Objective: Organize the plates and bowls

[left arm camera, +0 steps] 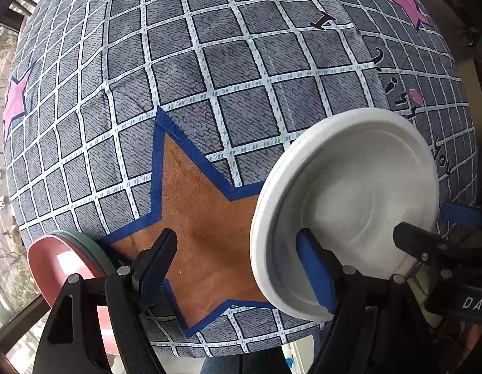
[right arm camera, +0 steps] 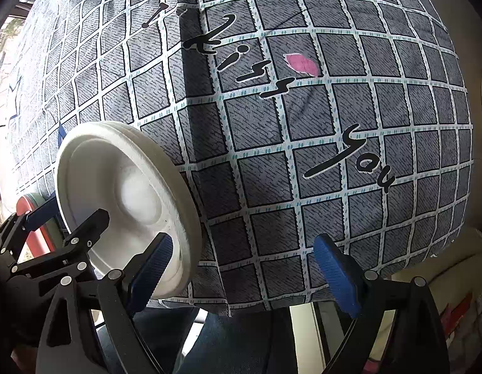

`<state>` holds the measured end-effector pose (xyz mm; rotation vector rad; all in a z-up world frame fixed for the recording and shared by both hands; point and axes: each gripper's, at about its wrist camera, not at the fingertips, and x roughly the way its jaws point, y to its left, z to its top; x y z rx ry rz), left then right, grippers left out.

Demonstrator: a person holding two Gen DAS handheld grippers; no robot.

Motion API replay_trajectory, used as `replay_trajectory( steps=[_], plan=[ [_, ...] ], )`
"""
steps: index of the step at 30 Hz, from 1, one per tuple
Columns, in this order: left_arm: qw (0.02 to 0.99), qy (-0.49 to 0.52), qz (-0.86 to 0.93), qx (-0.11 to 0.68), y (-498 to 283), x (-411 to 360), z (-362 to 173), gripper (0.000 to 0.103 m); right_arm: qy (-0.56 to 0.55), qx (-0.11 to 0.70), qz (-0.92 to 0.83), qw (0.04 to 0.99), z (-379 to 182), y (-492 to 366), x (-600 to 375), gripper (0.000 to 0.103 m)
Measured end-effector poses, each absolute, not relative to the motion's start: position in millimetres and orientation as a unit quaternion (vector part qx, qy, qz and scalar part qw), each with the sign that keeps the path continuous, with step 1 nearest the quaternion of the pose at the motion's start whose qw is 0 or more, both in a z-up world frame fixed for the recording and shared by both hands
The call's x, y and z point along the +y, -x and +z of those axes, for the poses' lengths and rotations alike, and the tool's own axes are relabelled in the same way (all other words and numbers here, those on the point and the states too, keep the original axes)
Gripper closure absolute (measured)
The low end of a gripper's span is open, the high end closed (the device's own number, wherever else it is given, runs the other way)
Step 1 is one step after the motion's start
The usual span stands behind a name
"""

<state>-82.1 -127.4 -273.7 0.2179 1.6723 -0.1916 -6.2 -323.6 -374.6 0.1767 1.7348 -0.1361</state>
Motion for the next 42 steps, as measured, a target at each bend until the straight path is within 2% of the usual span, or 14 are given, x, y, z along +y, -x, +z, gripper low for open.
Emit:
replay_trajectory(
  steps=[5, 7, 9, 10, 12, 13, 15, 16, 26, 42],
  plan=[
    [0.66, -0.094, -0.086, 0.741, 77.8, -146.9, -299.2, 0.022, -0.061, 0.761, -0.048, 0.644, -393.1, 3.9, -318.0, 0.011],
    [0.661, -0.09, -0.086, 0.74, 74.8, -156.4, -307.0, 0.022, -0.065, 0.763, -0.042, 0.642, -401.1, 5.0, -315.2, 0.02],
    [0.661, -0.079, -0.092, 0.741, 70.7, -164.0, -312.3, 0.028, -0.086, 0.765, -0.026, 0.637, -409.3, 4.1, -314.1, 0.036],
    [0.661, -0.078, -0.094, 0.74, 69.4, -168.4, -313.3, 0.03, -0.094, 0.766, -0.019, 0.635, -411.9, 3.6, -313.1, 0.04],
    [0.662, -0.082, -0.104, 0.738, 67.9, -178.8, -316.5, 0.039, -0.107, 0.766, -0.004, 0.634, -416.0, 0.0, -308.2, 0.06],
    [0.662, -0.082, -0.11, 0.737, 66.4, -183.8, -316.6, 0.043, -0.106, 0.766, 0.002, 0.634, -418.2, -2.6, -303.4, 0.064],
    [0.66, -0.08, -0.123, 0.737, 65.8, -193.9, -320.8, 0.059, -0.092, 0.766, 0.01, 0.636, -421.5, -4.8, -291.7, 0.074],
    [0.658, -0.075, -0.129, 0.738, 65.1, -199.0, -321.5, 0.063, -0.09, 0.766, 0.014, 0.637, -422.8, -5.4, -286.9, 0.077],
    [0.657, -0.072, -0.135, 0.738, 61.3, -226.0, -334.0, 0.064, -0.075, 0.773, 0.005, 0.63, -441.9, -10.5, -269.9, 0.077],
    [0.66, -0.04, -0.09, 0.745, 76.4, -205.9, -366.5, 0.064, -0.044, 0.786, 0.037, 0.615, -493.2, -6.3, -127.8, 0.077]
  ],
)
